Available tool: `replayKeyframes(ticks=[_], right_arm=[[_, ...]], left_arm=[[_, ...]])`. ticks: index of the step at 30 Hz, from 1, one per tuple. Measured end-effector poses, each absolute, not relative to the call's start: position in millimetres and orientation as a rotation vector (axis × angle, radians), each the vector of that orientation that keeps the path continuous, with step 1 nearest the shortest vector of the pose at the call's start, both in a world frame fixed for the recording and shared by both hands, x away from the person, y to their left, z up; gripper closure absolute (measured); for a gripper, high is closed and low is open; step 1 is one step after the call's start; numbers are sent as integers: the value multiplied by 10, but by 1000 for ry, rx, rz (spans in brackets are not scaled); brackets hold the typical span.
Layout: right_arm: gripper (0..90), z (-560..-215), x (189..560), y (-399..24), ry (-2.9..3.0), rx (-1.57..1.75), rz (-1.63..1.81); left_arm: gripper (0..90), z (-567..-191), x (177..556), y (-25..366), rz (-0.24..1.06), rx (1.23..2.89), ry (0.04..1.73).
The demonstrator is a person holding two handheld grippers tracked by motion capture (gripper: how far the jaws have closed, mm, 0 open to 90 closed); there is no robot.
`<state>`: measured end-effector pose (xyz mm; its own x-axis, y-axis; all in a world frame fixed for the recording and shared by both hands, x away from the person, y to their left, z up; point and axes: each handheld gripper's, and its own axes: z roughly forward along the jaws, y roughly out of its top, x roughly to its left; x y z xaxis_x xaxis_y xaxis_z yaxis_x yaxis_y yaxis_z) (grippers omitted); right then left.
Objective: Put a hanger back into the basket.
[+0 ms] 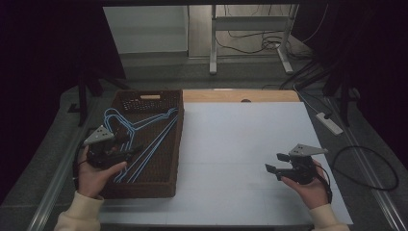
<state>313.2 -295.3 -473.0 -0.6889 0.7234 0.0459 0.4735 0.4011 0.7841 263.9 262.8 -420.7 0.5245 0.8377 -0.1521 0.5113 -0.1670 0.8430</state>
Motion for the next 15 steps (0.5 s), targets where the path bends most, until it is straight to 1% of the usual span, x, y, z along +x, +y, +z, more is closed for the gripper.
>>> replayKeyframes(ticks=[11, 15], right_arm=[[303, -4759, 3026, -2994, 2360, 1052, 1199], [298, -4781, 2998, -3013, 2366, 1060, 1208]], left_arm=[[328, -4321, 2330, 2334, 455, 1829, 1022], [327, -4373, 2288, 2259, 464, 1842, 1010]])
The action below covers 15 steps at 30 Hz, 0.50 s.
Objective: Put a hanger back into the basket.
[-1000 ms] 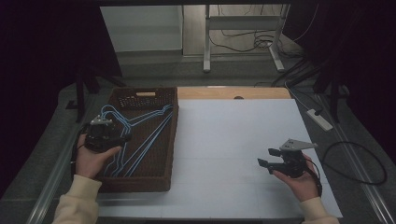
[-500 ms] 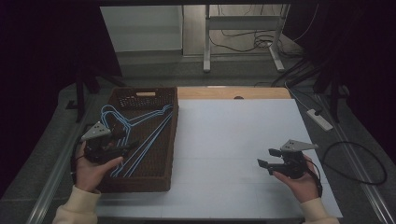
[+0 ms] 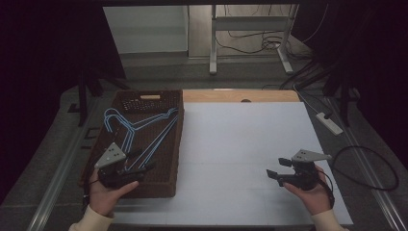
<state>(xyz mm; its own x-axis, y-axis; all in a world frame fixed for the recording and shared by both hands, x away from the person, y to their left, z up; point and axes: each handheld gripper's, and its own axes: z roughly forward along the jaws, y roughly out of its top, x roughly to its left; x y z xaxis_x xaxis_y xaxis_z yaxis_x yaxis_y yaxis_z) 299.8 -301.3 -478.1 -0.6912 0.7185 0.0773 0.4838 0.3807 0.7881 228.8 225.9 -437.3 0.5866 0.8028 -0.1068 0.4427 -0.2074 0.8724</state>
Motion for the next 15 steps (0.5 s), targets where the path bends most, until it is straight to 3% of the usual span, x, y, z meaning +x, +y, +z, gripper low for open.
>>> replayKeyframes(ticks=[15], right_arm=[[291, -4790, 2953, -3036, 2367, 1038, 1241]], left_arm=[[323, -4468, 2320, 2122, 463, 1886, 977]])
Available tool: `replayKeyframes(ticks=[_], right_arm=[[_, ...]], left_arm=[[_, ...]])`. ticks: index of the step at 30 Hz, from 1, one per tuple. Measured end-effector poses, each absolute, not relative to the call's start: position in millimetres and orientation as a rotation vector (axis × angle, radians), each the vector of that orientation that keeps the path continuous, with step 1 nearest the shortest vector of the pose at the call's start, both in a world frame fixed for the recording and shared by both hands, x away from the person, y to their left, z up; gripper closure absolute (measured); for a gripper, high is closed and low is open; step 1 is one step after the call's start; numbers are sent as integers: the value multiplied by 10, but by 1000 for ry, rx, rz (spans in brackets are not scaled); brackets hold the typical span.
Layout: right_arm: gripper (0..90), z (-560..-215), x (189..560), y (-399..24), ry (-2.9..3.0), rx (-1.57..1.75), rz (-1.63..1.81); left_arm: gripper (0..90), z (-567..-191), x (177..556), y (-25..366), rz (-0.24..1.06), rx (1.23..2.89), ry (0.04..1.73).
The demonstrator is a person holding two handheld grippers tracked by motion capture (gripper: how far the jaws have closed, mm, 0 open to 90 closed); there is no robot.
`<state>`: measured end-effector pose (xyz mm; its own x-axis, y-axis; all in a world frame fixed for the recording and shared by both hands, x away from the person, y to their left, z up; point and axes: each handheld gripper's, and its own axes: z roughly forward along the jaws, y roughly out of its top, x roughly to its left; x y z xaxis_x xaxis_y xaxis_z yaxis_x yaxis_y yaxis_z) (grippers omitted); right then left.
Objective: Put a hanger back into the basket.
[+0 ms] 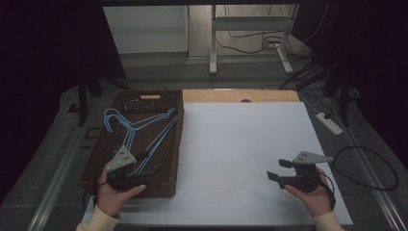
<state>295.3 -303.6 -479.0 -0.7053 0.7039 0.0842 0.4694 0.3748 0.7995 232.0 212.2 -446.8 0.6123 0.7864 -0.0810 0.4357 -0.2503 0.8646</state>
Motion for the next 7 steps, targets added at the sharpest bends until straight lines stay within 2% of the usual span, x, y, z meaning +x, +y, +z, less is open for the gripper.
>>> replayKeyframes(ticks=[7], right_arm=[[288, -4806, 2957, -3039, 2370, 1039, 1235]], left_arm=[[322, -4457, 2326, 2146, 472, 1879, 977]])
